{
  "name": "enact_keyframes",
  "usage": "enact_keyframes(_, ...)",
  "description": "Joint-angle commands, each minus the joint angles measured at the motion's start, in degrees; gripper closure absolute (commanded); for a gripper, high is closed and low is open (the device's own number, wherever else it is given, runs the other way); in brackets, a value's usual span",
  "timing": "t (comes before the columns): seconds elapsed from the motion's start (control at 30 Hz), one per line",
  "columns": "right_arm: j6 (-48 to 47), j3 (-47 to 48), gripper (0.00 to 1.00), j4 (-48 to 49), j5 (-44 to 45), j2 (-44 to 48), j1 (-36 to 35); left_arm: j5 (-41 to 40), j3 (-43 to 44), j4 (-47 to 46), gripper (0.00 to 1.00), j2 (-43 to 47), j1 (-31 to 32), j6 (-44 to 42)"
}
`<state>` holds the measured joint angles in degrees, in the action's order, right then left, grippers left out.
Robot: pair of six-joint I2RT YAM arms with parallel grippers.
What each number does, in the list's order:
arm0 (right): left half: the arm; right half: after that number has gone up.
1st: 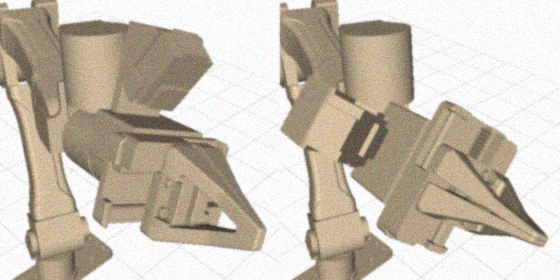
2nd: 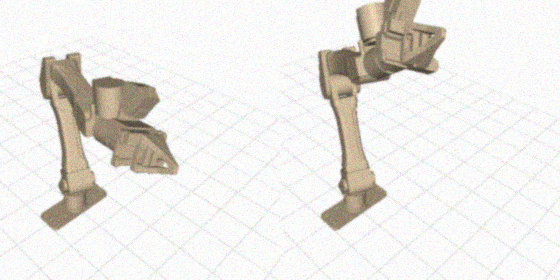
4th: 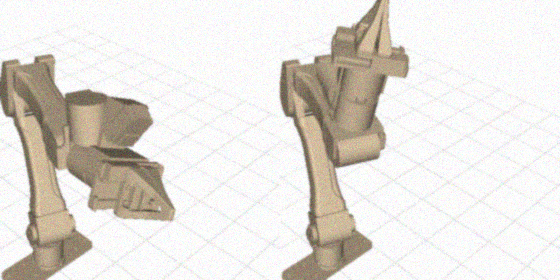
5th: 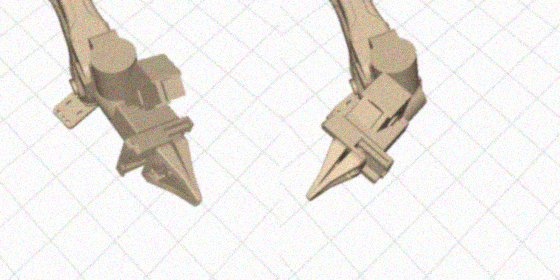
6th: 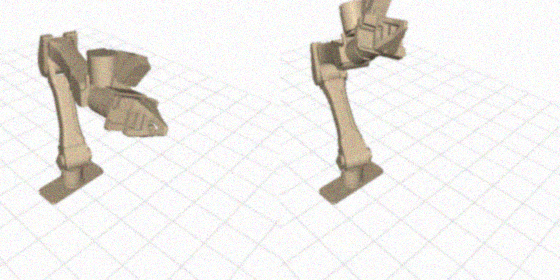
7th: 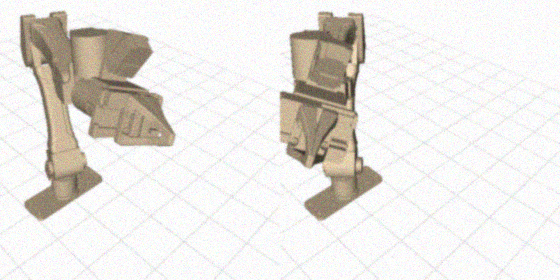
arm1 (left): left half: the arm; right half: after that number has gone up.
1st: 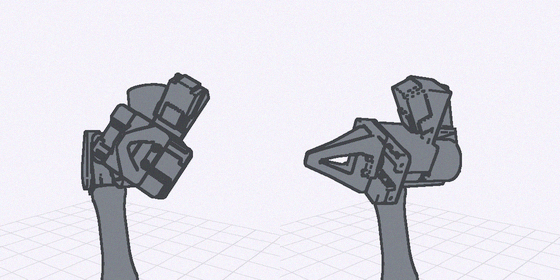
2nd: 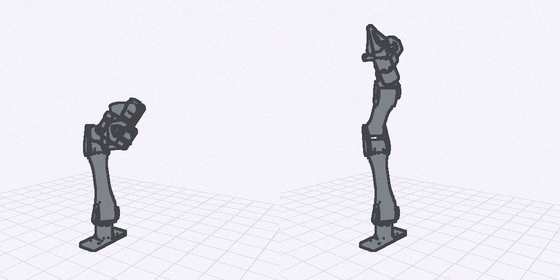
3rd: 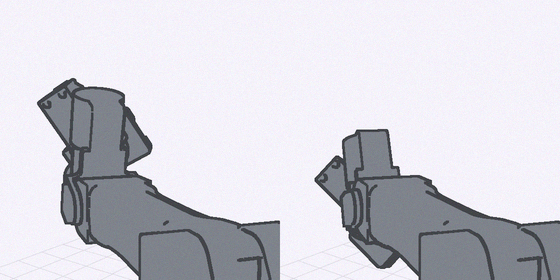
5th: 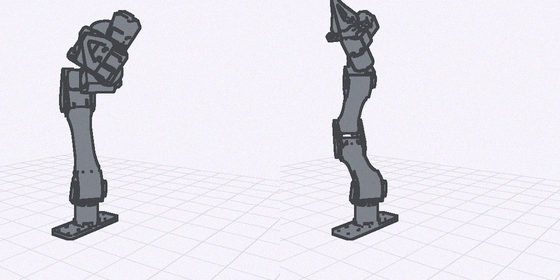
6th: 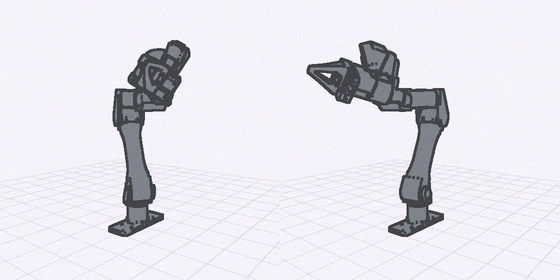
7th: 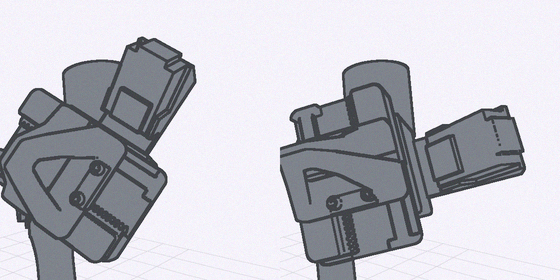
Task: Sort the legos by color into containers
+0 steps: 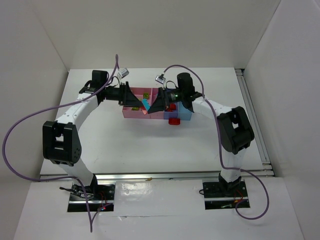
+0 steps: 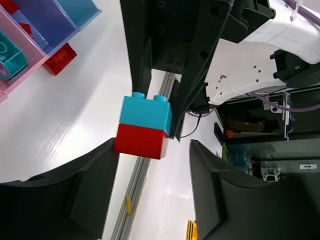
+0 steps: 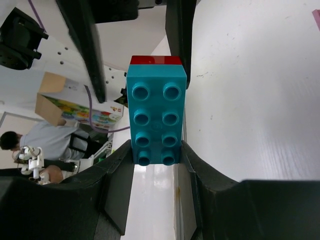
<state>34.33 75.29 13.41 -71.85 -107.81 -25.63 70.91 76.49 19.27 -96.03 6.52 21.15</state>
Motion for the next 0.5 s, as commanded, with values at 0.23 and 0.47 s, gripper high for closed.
enact_keyframes(0.23, 1.6, -0.5, 0.91, 5.9, 1.0, 2.1, 0.5, 3.0, 0.1, -0.7, 1.00, 0.8, -0.1, -0.8)
enact_keyframes(0.47, 1.6, -2.8, 0.91, 5.4, 4.2, 4.6, 4.0, 0.0, -0.7, -0.1, 1.00, 2.6, -2.3, -0.3)
